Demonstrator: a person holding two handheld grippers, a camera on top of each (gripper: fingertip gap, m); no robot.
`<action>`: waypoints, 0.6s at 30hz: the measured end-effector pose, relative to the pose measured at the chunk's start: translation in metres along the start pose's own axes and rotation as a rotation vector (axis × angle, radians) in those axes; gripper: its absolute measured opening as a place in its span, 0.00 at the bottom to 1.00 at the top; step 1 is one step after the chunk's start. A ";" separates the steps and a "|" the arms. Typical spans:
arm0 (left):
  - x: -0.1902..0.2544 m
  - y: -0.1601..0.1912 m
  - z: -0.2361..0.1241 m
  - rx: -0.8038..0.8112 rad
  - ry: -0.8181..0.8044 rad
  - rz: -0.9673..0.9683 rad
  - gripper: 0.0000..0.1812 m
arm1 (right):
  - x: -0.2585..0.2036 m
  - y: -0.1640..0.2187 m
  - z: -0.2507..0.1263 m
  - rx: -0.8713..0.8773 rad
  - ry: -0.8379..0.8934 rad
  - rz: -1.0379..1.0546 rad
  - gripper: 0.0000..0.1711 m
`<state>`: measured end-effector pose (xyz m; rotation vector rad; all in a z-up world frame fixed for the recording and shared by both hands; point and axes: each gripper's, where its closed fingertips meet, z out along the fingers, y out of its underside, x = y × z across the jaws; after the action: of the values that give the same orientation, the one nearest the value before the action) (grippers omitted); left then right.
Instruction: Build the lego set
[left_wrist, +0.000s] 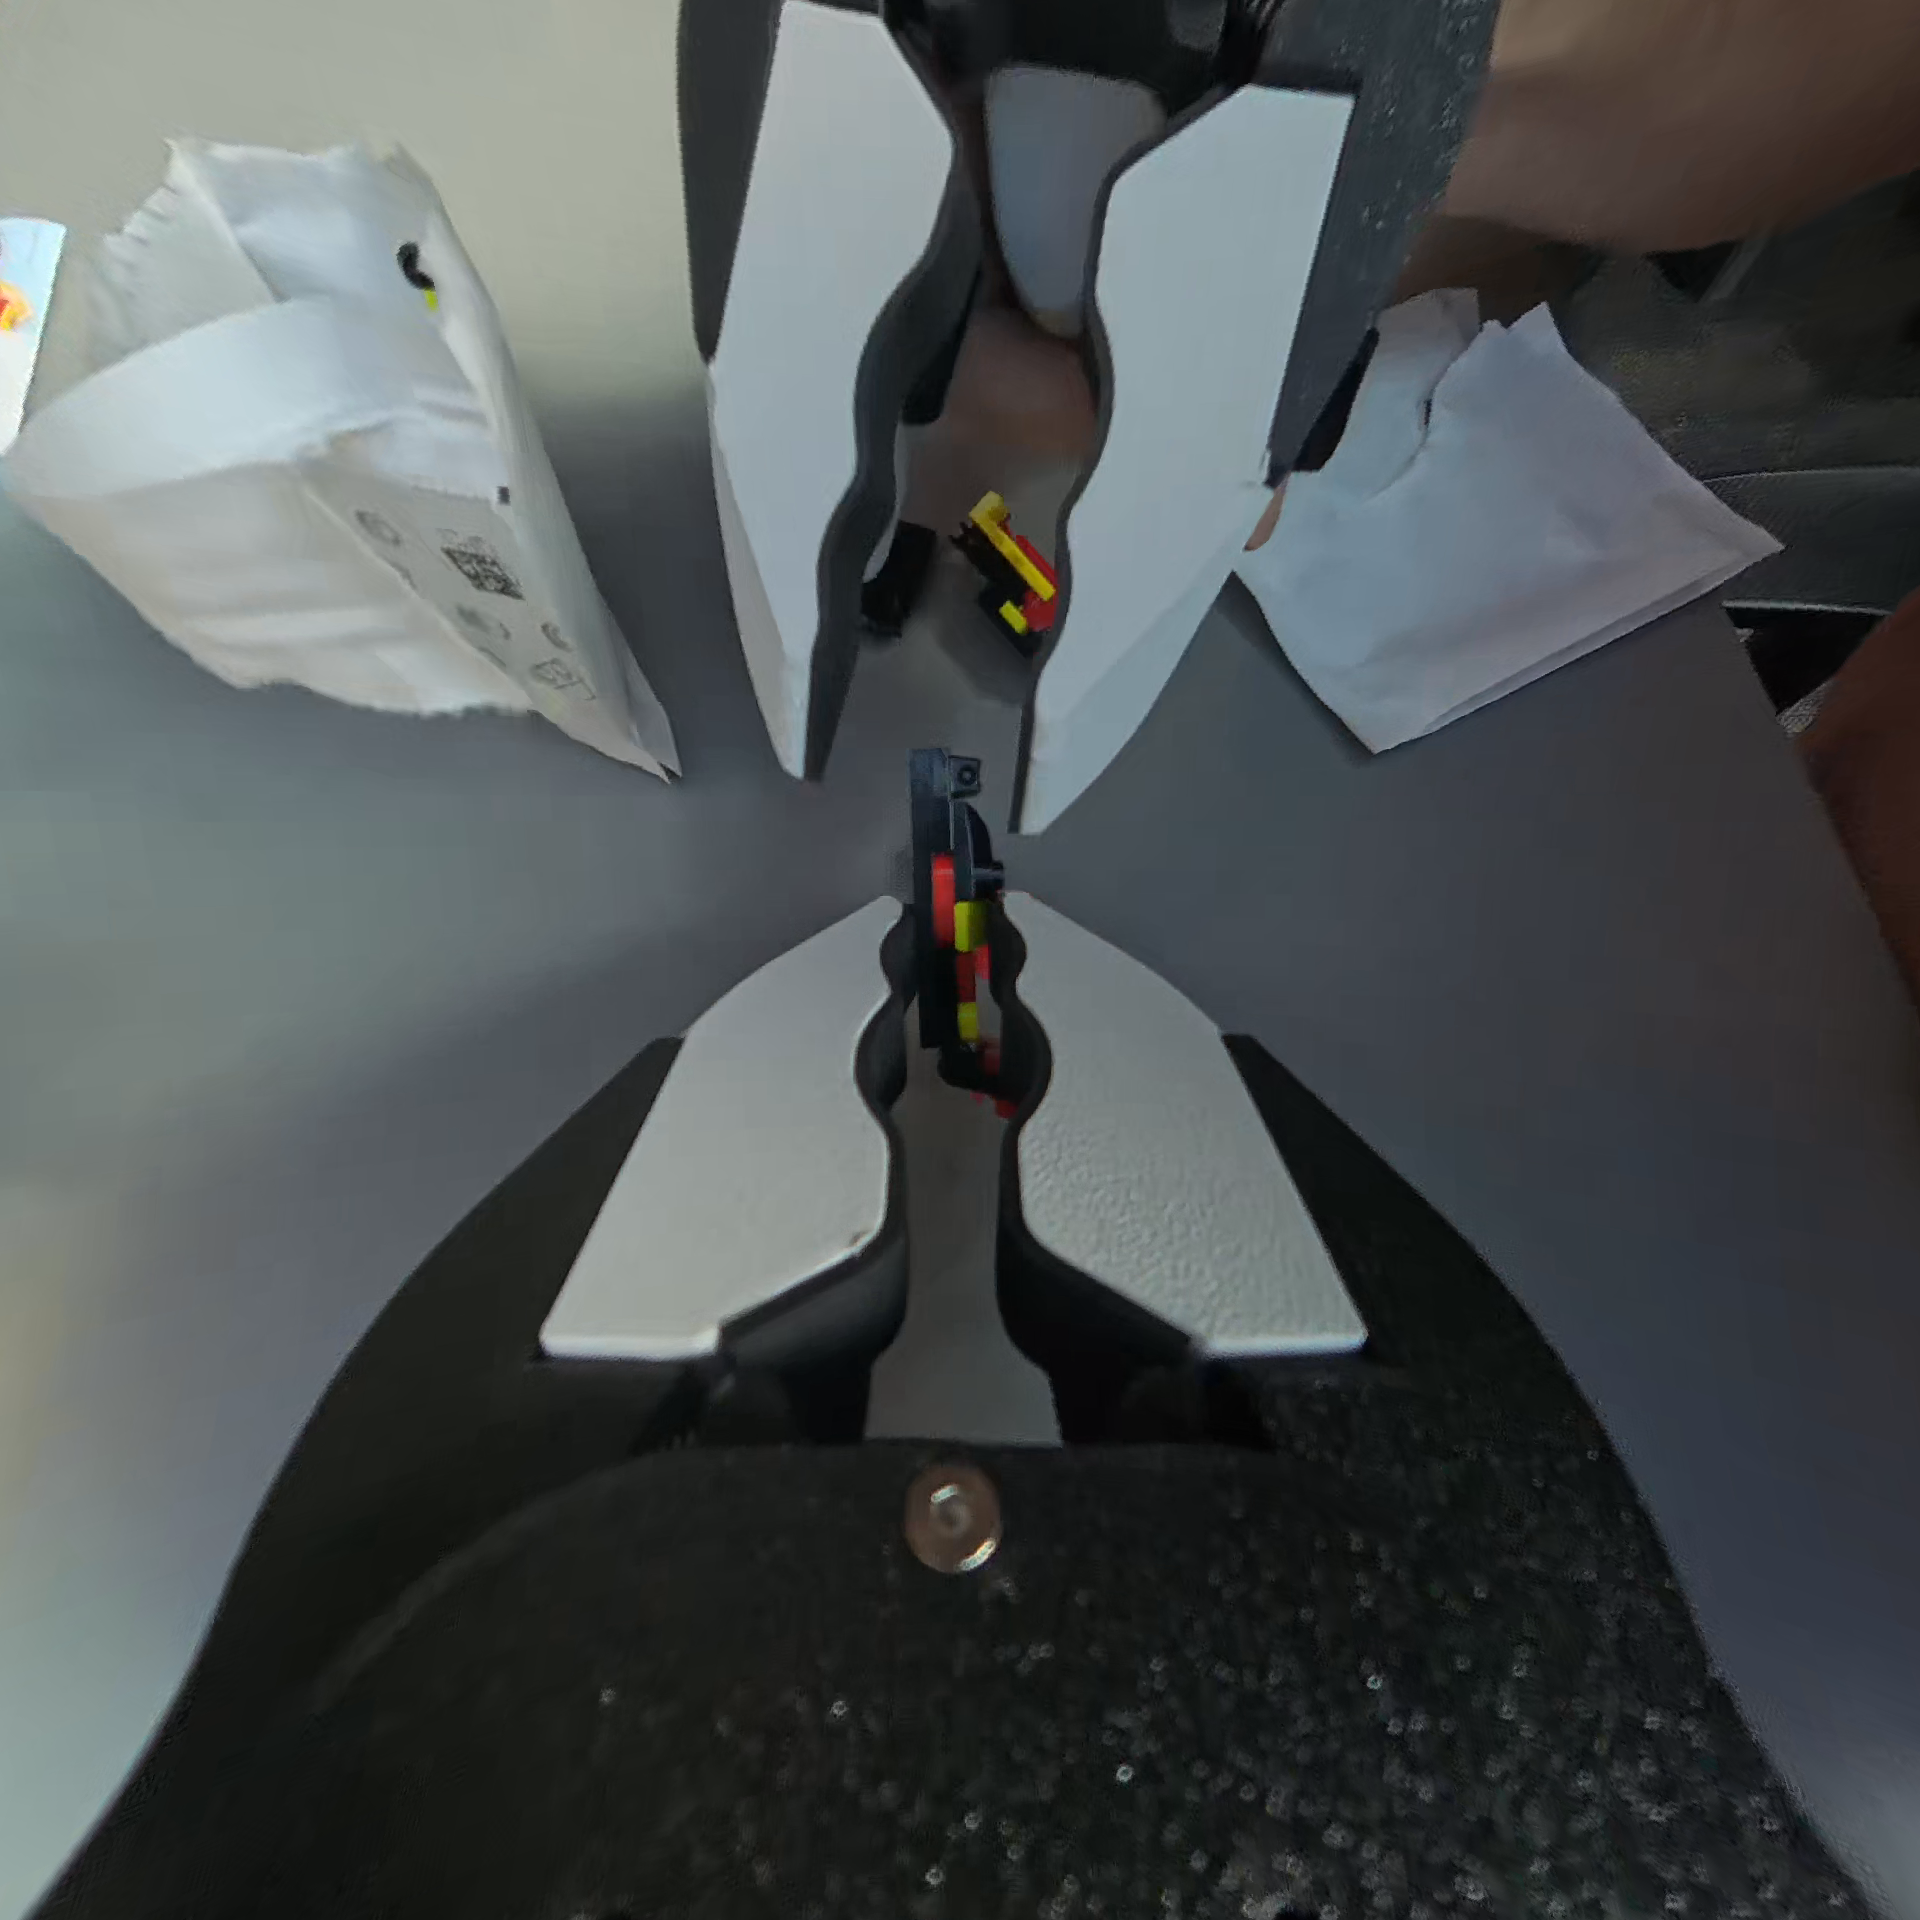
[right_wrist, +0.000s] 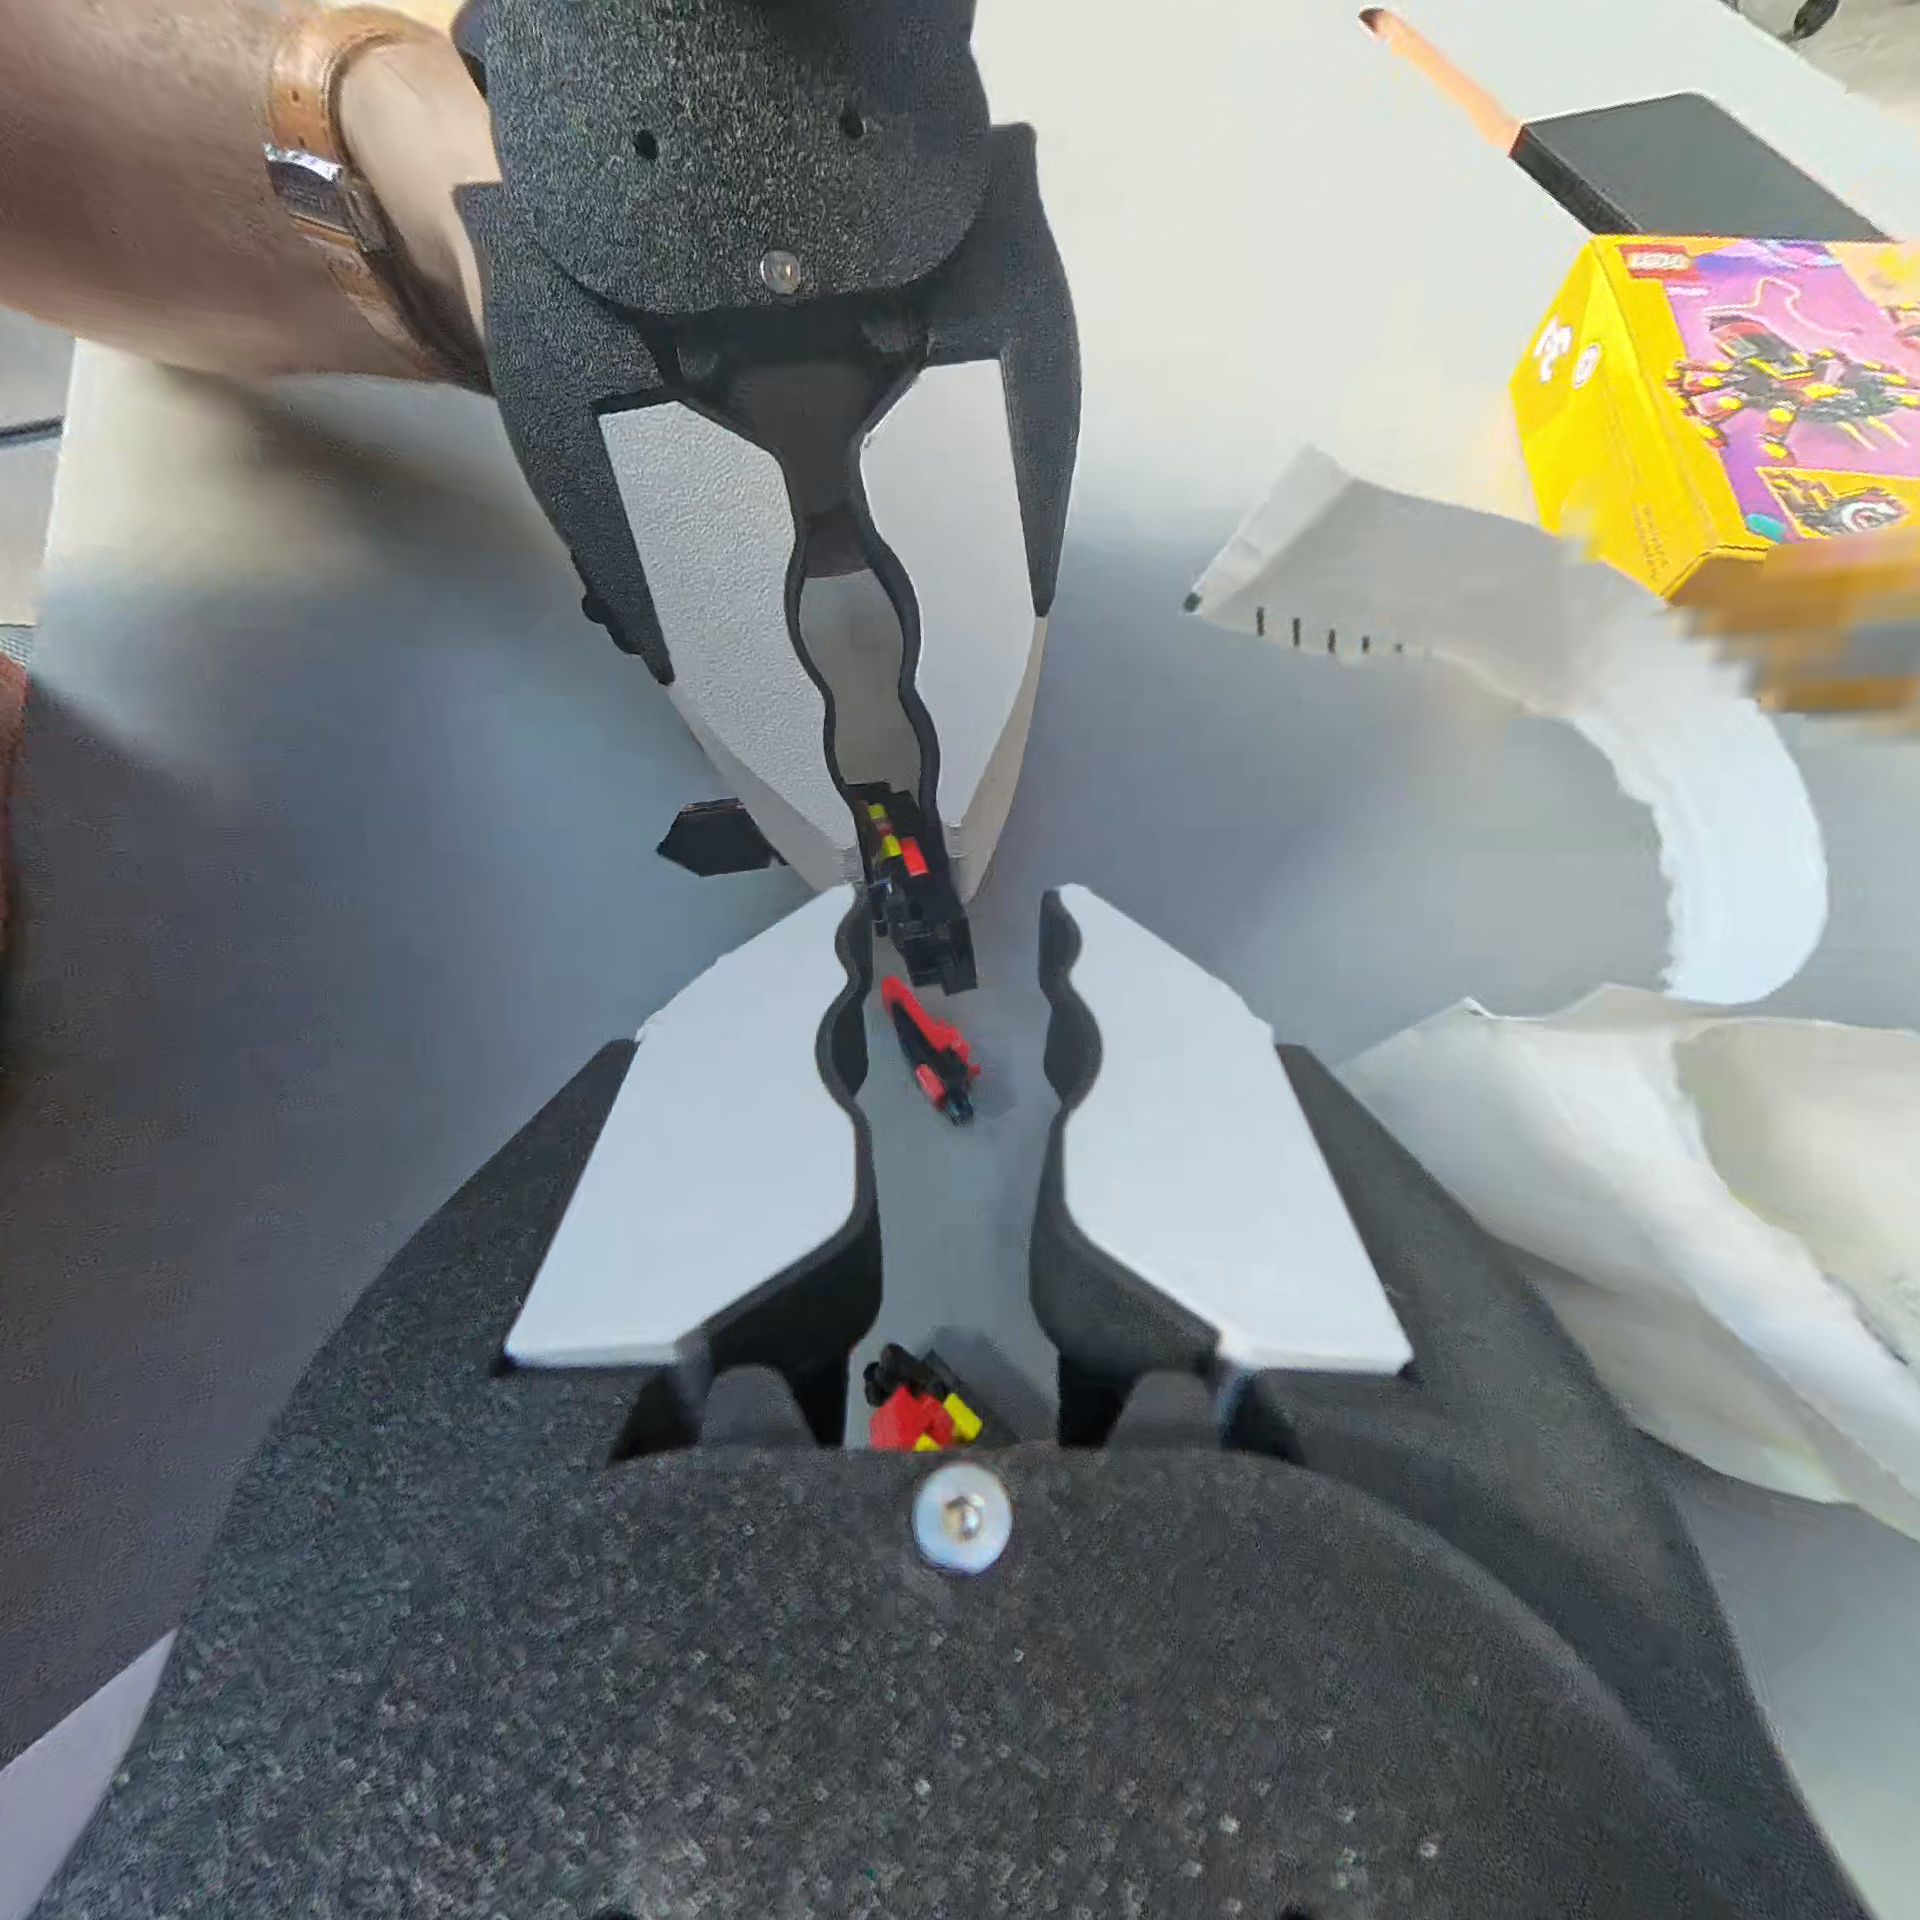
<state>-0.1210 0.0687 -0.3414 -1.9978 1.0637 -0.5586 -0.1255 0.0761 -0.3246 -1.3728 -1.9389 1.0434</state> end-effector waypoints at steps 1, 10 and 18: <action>0.000 -0.002 0.000 -0.011 -0.010 0.042 0.07 | -0.006 0.001 0.002 -0.006 -0.029 -0.025 0.10; -0.004 -0.007 -0.020 0.037 -0.028 -0.004 0.20 | -0.006 -0.008 -0.021 0.177 -0.049 0.028 0.07; 0.026 -0.017 -0.025 0.060 0.207 -0.008 0.12 | -0.022 -0.011 -0.031 0.261 -0.217 0.074 0.07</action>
<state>-0.1156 0.0421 -0.3124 -1.9238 1.1487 -0.8059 -0.0994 0.0626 -0.2979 -1.2347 -1.8302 1.4766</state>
